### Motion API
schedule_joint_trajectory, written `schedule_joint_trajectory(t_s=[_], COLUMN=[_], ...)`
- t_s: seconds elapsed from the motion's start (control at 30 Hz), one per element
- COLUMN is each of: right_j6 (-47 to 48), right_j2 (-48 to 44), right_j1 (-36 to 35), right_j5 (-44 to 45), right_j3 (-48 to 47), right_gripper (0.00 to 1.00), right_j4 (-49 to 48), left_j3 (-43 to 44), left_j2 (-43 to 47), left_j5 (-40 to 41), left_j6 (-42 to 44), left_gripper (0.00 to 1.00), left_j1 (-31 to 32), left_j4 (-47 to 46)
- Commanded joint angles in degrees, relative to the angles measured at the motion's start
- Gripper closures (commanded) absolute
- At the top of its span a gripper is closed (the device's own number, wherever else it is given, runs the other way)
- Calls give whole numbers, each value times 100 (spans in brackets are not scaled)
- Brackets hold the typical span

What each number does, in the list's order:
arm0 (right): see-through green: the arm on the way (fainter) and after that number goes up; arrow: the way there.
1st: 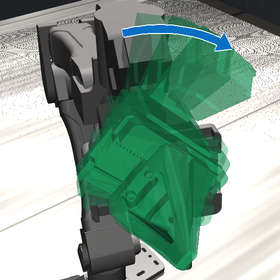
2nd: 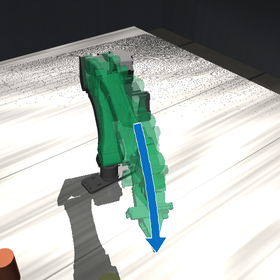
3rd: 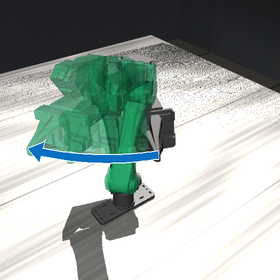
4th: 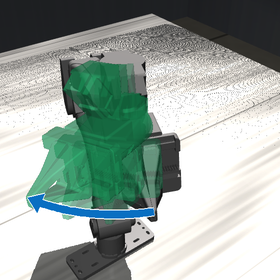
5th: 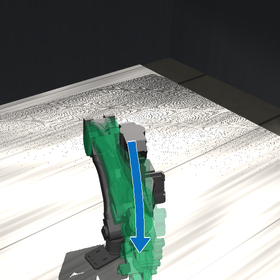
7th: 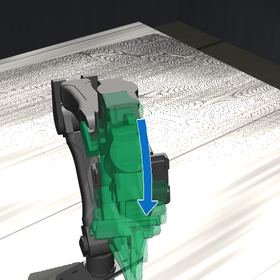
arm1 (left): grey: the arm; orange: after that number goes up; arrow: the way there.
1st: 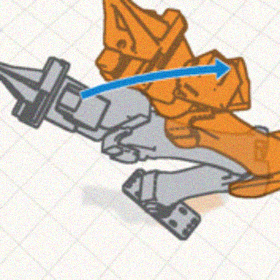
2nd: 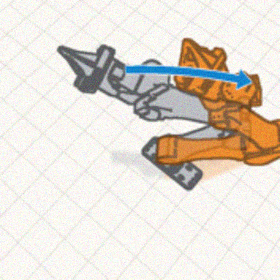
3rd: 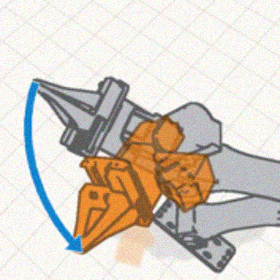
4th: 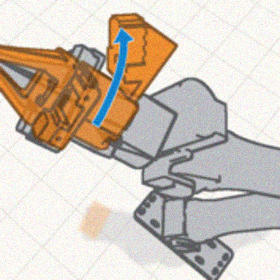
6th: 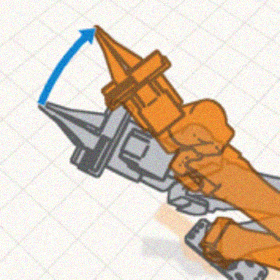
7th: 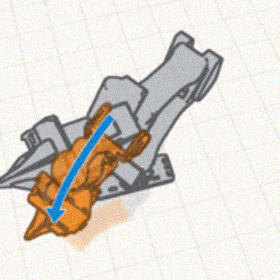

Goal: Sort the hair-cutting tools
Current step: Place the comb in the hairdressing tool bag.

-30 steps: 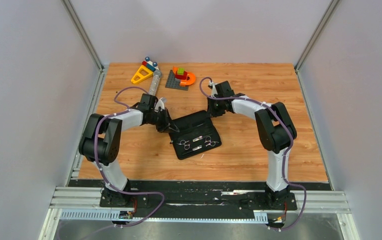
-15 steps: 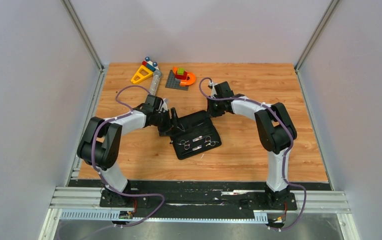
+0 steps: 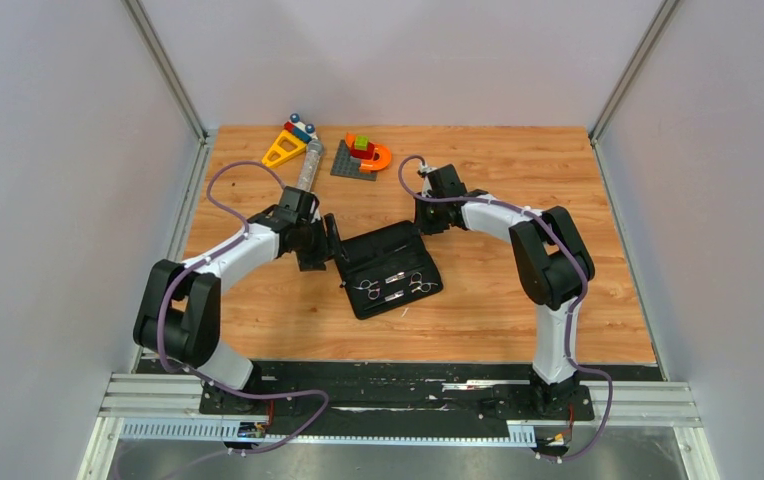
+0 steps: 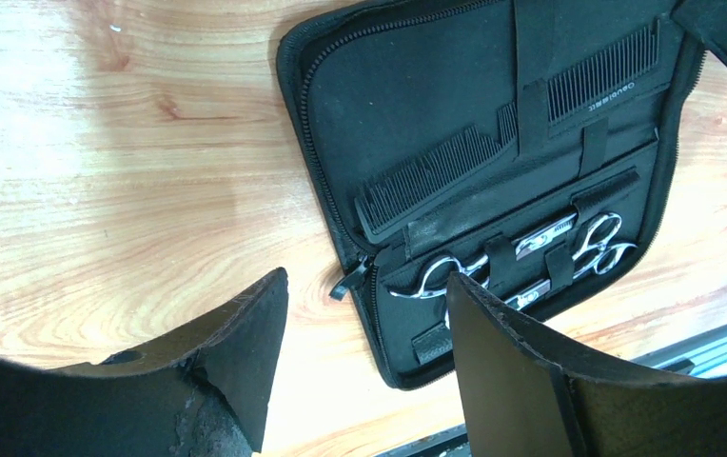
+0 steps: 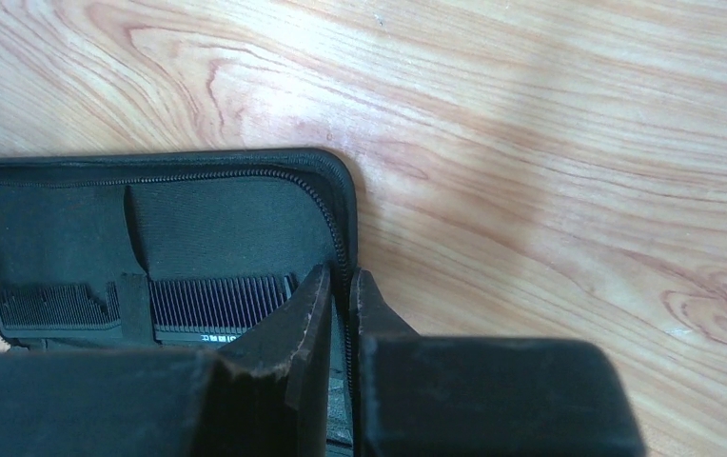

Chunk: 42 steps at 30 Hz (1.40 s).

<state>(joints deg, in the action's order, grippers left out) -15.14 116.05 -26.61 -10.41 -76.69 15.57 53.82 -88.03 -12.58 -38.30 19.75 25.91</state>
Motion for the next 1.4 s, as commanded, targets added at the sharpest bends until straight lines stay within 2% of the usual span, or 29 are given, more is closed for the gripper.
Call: schedule_joint_trajectory(t_s=[0.0,0.13,0.2,0.37,0.43,0.6,0.73,0.87,1.1,1.23,1.37], right_j6=[-187,-194,-172,-152,-207,-393,-552,-833,-1151,-1064,-862], right_j2=[2,-153,-296,-718,-946,-1695,-2568,-3338,-4011,-3799,-3249], right_j1=[-178,-179,-182,-165,-110,227,725,1484,2566,2991,3069], right_j5=[182,163,193,397,498,824,1371,1450,1374,1169,1232], right_j3=[180,159,131,51,57,250,728,1166,1724,1669,1418], right_gripper=[100,96,91,71,60,37,18,2,0,0,9], right_j4=[183,245,300,481,512,736,902,1124,1298,1481,1541], left_j3=[-14,-50,-67,-83,-58,126,131,28,-43,-214,-495], left_j2=[235,393,497,806,961,1354,1944,2603,3482,3918,4166], left_j5=[89,206,298,572,717,1192,1569,1825,2444,2839,3003], left_j6=[-84,-44,-4,101,163,486,778,1091,1750,2046,2117], left_gripper=[31,31,31,27,25,14,2,0,0,0,0], left_j1=[97,99,99,99,93,-61,-414,-904,-1292,-1289,-1285], left_j4=[-96,-92,-67,50,145,615,957,1189,1394,1161,889])
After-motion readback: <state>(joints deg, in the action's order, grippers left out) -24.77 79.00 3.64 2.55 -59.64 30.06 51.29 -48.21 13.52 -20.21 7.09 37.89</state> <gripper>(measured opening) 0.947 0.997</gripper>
